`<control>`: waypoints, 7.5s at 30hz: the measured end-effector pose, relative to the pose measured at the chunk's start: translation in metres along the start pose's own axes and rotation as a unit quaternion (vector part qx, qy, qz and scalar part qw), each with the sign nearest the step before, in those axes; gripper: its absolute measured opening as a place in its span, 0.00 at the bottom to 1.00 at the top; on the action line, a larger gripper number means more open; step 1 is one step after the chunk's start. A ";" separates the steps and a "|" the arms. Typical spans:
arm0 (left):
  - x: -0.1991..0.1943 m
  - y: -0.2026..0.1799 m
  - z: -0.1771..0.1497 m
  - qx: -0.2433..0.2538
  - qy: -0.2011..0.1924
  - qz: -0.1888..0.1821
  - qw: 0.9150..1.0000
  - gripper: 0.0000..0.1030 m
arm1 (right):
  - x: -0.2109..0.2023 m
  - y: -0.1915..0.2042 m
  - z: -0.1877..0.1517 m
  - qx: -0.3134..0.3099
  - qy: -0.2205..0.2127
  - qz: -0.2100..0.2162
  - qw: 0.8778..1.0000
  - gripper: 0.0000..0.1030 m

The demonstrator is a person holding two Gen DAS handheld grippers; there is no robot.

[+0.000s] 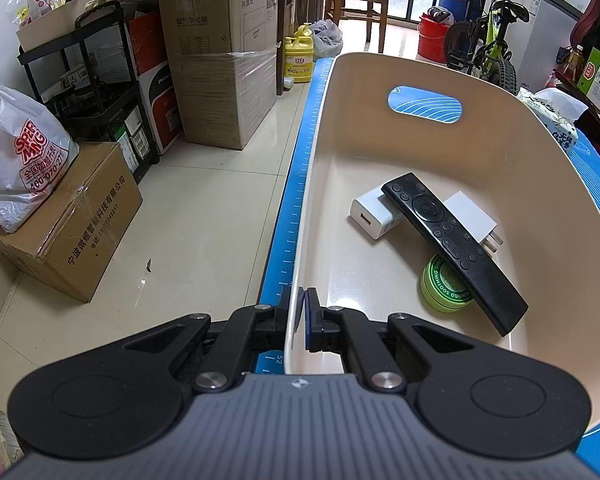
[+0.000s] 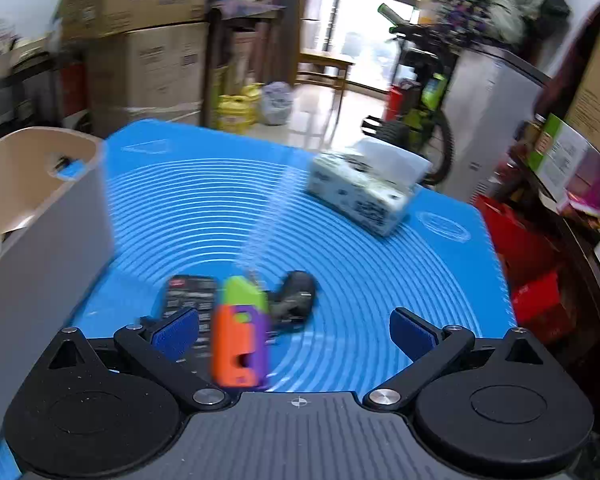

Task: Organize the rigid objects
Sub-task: 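Move the right tool back to the mat and grasp the black key fob, then carry the key fob into the bin and open the right gripper, then return the right tool to the mat and grasp the orange-purple toy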

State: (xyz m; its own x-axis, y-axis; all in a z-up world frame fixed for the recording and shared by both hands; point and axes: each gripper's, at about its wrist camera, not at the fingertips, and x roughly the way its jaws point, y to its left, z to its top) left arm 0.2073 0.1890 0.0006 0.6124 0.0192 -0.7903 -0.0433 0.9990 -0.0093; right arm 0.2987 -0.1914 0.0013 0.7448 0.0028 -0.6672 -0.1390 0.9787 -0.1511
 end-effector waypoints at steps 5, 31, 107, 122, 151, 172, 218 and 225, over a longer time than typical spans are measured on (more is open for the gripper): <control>0.000 0.001 0.000 0.000 0.000 0.001 1.000 0.06 | 0.035 -0.030 -0.004 0.080 0.004 0.003 0.997 0.98; -0.001 0.000 0.000 0.002 -0.003 0.005 1.000 0.07 | 0.110 -0.008 -0.004 0.143 0.028 0.024 0.989 0.41; -0.003 -0.003 -0.002 0.001 -0.004 0.004 1.000 0.06 | -0.049 0.249 0.052 -0.079 0.038 0.228 0.970 0.41; -0.003 -0.004 -0.002 0.001 -0.005 0.004 1.000 0.06 | -0.019 0.274 0.032 -0.106 0.141 0.226 0.958 0.41; -0.003 -0.003 -0.003 0.001 -0.005 0.003 1.000 0.06 | -0.070 0.149 0.059 -0.055 -0.051 0.113 0.991 0.83; -0.003 -0.003 -0.003 0.002 -0.005 0.003 1.000 0.07 | 0.028 0.007 -0.021 -0.003 0.020 -0.016 1.000 0.81; -0.004 -0.003 -0.003 0.002 -0.005 0.004 1.000 0.07 | 0.029 0.017 -0.032 -0.003 -0.009 0.041 0.999 0.44; -0.004 -0.003 -0.003 0.002 -0.005 0.003 1.000 0.07 | 0.003 0.022 -0.014 -0.012 -0.039 0.036 0.999 0.44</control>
State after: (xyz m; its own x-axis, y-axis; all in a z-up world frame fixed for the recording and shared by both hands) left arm 0.2029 0.1857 0.0017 0.6201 0.0265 -0.7841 -0.0450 0.9990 -0.0018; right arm 0.2889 -0.1731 -0.0142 0.7811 0.0901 -0.6179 -0.2092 0.9701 -0.1229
